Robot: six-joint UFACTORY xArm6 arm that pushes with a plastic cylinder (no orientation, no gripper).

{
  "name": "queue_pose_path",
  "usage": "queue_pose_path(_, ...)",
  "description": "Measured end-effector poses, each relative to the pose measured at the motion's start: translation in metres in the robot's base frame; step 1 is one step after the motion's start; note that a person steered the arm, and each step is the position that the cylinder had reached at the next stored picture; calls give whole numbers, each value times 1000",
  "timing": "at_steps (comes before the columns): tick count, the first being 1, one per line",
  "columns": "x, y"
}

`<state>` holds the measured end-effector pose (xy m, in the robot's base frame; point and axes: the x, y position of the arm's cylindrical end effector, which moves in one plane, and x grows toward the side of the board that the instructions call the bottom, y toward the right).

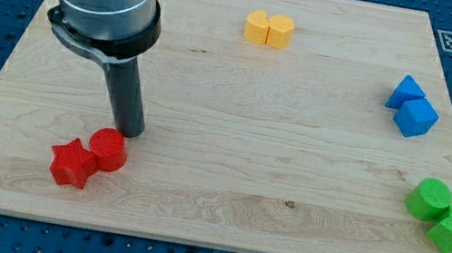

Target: Move your arm to the right bottom of the board

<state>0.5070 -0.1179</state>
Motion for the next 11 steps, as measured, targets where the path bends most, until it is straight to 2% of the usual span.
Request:
queue_pose_path(2, -73, -9)
queue_pose_path(6, -79, 8)
queue_pose_path(7, -35, 67)
queue_pose_path(9, 85, 207)
queue_pose_path(10, 111, 267)
queue_pose_path(11, 112, 304)
